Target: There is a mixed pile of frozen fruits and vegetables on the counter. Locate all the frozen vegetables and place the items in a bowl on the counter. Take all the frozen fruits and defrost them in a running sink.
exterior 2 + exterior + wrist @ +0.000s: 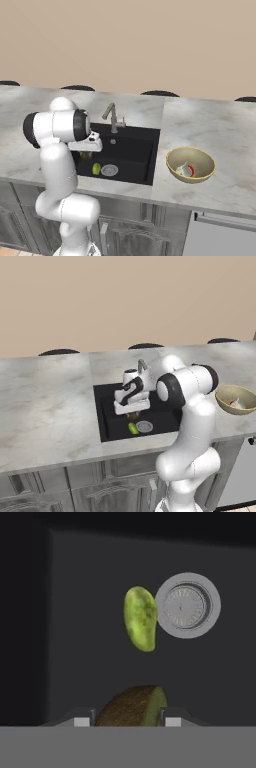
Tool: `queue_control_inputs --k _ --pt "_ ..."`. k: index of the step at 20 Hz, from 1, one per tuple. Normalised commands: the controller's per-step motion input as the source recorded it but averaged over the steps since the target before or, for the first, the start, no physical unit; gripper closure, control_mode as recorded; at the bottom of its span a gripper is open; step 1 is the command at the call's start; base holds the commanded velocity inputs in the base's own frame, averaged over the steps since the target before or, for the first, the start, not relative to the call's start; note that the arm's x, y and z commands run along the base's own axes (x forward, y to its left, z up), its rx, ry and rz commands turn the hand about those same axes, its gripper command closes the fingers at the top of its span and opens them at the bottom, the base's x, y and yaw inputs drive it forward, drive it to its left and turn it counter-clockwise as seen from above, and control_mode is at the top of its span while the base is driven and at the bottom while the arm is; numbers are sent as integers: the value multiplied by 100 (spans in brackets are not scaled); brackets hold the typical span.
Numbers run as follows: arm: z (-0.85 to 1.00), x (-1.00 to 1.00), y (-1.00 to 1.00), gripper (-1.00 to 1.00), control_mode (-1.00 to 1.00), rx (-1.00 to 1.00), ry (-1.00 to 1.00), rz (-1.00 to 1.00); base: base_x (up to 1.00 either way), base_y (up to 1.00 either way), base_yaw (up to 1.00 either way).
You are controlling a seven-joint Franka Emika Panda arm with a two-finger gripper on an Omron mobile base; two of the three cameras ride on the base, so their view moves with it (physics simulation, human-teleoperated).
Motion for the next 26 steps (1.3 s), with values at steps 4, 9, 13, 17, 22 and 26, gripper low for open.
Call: queue_control_inputs --k 4,9,13,17,22,26 --pt "-41 38 0 100 -100 -2 -2 -7 0 0 0" --pt "-36 41 0 100 -100 6 6 -9 0 0 0" --pt "-40 29 -1 100 -100 7 7 -4 0 0 0" --pt "-36 14 0 100 -100 3 3 -1 0 0 0" --pt "-26 4 5 100 -100 -7 -4 0 0 0 0" --pt "-34 13 5 100 -100 -10 -3 0 0 0 0"
